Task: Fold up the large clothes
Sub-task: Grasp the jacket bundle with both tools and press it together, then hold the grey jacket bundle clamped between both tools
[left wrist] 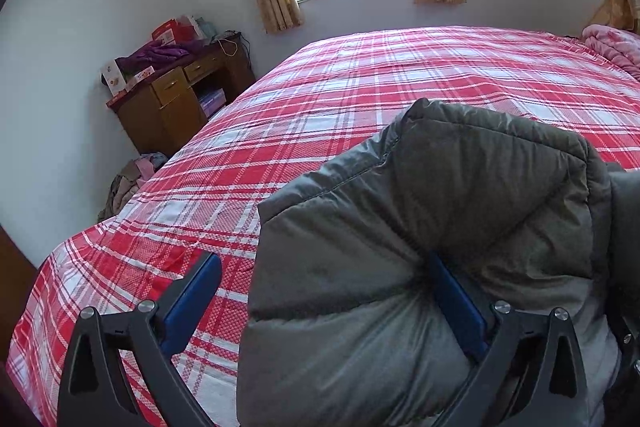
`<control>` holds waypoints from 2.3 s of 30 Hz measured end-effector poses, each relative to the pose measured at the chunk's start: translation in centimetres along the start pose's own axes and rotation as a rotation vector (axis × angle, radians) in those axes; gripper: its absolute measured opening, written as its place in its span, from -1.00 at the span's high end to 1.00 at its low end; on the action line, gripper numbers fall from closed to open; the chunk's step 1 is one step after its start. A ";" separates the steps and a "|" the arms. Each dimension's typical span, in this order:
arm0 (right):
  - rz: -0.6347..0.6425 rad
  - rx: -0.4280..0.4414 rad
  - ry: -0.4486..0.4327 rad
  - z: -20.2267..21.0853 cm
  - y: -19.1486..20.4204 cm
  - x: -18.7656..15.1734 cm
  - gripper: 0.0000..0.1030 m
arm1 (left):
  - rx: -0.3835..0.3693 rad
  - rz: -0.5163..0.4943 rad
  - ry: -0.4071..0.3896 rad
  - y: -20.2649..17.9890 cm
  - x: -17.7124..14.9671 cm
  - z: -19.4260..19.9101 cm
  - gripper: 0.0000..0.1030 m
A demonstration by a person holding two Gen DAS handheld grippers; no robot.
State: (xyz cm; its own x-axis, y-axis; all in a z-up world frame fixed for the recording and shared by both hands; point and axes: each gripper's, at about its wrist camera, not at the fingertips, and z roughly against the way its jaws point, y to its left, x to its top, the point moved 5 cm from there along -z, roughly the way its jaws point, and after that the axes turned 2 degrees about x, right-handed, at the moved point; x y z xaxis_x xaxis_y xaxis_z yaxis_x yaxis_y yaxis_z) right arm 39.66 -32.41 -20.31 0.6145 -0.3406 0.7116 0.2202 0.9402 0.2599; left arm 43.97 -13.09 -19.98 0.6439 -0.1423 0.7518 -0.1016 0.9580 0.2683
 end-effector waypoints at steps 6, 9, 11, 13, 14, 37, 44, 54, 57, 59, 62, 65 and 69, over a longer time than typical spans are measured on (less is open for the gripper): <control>0.150 -0.062 -0.172 4.8 2.8 1.5 -0.45 | -0.001 0.092 0.019 2.5 0.4 0.8 -0.98; 0.259 -0.016 -0.254 7.0 6.0 2.6 -0.42 | 0.012 0.111 0.001 3.2 0.4 1.4 -0.98; 0.368 0.041 -0.245 6.7 8.5 2.7 -0.24 | 0.021 0.114 -0.011 3.4 0.4 1.5 -0.98; 0.375 0.103 -0.168 4.8 8.7 2.6 -0.04 | 0.015 0.106 -0.001 3.3 0.0 1.0 -0.98; 0.356 0.111 -0.130 3.6 8.1 2.6 -0.01 | 0.003 0.110 0.012 3.3 -0.1 0.6 -0.98; 0.133 0.149 0.040 -2.1 2.1 1.3 0.25 | -0.006 0.074 0.114 1.6 -1.5 -2.4 -0.99; 0.142 0.126 0.058 -2.6 2.3 1.2 0.25 | -0.002 0.070 0.128 1.5 -1.5 -2.9 -0.99; 0.149 0.111 0.063 -2.8 2.3 1.3 0.24 | 0.000 0.064 0.132 1.5 -1.6 -3.1 -0.99; 0.152 0.107 0.064 -2.8 2.3 1.3 0.25 | 0.001 0.064 0.132 1.5 -1.6 -3.2 -0.99; 0.154 0.105 0.064 -2.8 2.3 1.3 0.25 | -0.001 0.065 0.133 1.5 -1.6 -3.2 -0.99; 0.160 0.099 0.066 -2.9 2.4 1.3 0.24 | -0.004 0.066 0.136 1.4 -1.7 -3.2 -0.99; 0.166 0.092 0.069 -3.1 2.5 1.3 0.24 | -0.006 0.067 0.138 1.4 -1.7 -3.2 -0.99; 0.168 0.089 0.068 -3.0 2.5 1.3 0.24 | -0.006 0.066 0.139 1.4 -1.7 -3.2 -0.99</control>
State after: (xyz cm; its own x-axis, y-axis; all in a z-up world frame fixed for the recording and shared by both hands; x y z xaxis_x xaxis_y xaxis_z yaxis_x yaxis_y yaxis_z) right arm 43.32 -30.47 -20.71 0.6877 -0.1749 0.7046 0.0442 0.9788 0.1998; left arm 45.18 -10.73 -22.79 0.7344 -0.0435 0.6773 -0.1427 0.9657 0.2168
